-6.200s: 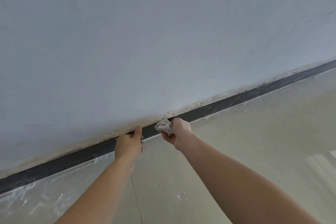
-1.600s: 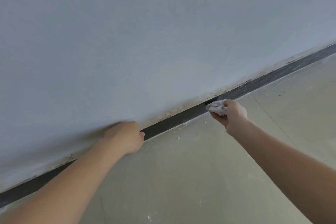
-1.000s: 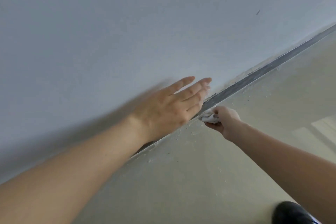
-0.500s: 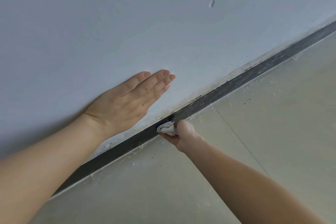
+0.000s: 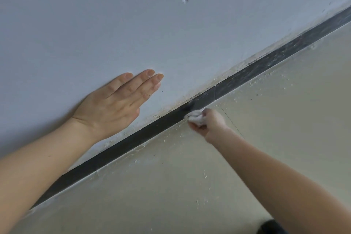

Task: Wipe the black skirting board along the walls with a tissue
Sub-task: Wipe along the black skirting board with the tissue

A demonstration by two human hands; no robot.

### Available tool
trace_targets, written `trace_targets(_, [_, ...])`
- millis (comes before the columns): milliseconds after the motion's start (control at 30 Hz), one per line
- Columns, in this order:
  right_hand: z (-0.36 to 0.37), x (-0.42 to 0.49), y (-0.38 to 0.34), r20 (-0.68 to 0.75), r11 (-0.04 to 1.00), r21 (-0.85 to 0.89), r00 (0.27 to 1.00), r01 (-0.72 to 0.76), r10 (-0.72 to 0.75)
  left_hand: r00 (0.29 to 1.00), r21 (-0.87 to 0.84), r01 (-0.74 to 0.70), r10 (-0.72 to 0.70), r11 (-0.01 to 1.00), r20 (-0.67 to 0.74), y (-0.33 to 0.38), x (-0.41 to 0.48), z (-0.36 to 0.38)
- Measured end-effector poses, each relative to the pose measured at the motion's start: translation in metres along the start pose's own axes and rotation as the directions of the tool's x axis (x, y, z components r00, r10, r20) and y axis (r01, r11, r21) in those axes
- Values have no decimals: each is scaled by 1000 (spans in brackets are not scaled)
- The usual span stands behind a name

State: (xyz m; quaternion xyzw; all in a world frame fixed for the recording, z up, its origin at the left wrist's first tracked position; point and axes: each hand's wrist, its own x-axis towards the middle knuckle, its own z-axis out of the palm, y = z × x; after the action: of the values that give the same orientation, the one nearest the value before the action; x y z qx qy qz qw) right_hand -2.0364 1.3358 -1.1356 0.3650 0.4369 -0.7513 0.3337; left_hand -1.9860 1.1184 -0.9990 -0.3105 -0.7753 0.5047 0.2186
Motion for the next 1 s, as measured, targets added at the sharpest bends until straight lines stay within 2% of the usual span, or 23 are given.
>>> trace_targets(67, [22,-10,32,175,979,-158,972,-131,159,1000,-14,-5,5,1000,4,1,1,-1])
trace_targets(100, [30,-14,48,218,968,-173,951,-181,217,1000,-25,-5,6,1000,2,1,1,-1])
trace_targets(167, [43,-2,60,175,975,-90,961,-202,215,1000,-45,-1,0,999,-2,2,0,-1])
trace_targets(233, [48,28,47,80,957,-193,969,-217,236,1000,-54,9,-9,998,-2,2,-1,-2])
trace_targets(267, [44,45,37,-44,938,-286,980,-198,194,1000,-55,11,-11,998,0,2,0,-2])
trace_targets(300, [35,61,28,-41,821,-567,998,-67,53,1000,-56,11,-11,998,2,2,0,-2])
trace_targets(333, [26,73,12,-16,676,-735,997,42,-80,1000,-56,8,-8,998,2,3,0,-2])
trace_targets(367, [13,78,-7,-17,662,-743,986,98,-164,1000,-55,6,-6,998,0,3,0,-2])
trace_targets(400, [-2,76,-26,-59,759,-641,978,116,-200,1000,-53,8,-8,999,-4,2,0,-1])
trace_targets(433, [-15,62,-42,-132,913,-393,976,106,-170,1000,-50,11,-12,999,-9,2,0,-1])
trace_targets(467, [-28,55,-57,-117,977,-104,973,185,-197,1000,-45,16,-16,999,-14,2,0,0])
trace_targets(500, [-42,47,-61,-162,962,36,952,270,-261,1000,-43,20,-21,999,-15,2,0,0])
trace_targets(533, [-50,38,-64,-199,950,136,947,281,-251,1000,-42,24,-24,999,-13,3,0,0])
trace_targets(600, [-41,16,-56,-128,976,152,983,154,-135,1000,-47,29,-29,998,-4,5,1,0])
trace_targets(667, [-19,-2,-31,-35,997,73,999,0,3,999,-50,36,-36,998,0,5,2,0])
trace_targets(733, [7,-23,5,96,993,-26,989,-112,114,999,-57,39,-39,998,-4,5,3,0])
trace_targets(800, [30,-40,37,239,974,-171,953,-149,188,999,-66,42,-43,997,-4,5,3,-1])
trace_targets(900, [59,-48,59,337,968,-197,916,-157,218,999,-69,45,-45,997,2,5,3,-3])
trace_targets(1000, [65,-22,49,261,993,-23,958,-113,115,999,-81,46,-46,996,-3,5,3,-4])
